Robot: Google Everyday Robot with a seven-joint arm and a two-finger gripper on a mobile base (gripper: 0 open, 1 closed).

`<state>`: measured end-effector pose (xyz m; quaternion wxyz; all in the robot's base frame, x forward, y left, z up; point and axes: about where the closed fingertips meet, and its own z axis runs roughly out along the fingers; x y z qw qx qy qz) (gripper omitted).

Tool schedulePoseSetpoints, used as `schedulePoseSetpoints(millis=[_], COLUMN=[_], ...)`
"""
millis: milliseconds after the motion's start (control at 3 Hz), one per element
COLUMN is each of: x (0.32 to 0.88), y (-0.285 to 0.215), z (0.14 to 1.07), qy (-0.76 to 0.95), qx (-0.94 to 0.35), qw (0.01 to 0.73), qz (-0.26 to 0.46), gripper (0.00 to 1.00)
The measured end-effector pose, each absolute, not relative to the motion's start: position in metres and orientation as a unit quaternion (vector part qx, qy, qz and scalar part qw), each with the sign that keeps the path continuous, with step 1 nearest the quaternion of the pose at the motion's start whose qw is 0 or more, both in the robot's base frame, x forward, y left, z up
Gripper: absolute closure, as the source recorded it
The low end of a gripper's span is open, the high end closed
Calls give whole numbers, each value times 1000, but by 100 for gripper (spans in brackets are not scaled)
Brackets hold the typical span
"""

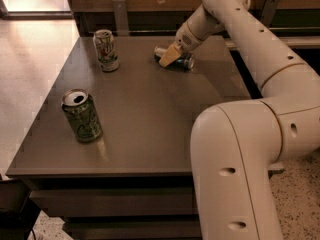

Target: Knock redbull can over

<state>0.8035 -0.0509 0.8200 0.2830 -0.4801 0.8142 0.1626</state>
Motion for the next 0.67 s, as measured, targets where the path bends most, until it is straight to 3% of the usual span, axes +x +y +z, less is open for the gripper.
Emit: schedulePoseSetpoints(millis=[333,667], x=[804,804], y=[-48,-48], z=[816,816], qy=[814,814], qx=[-481,-481], qw=[281,280], qz=[164,164], gripper=[0,0])
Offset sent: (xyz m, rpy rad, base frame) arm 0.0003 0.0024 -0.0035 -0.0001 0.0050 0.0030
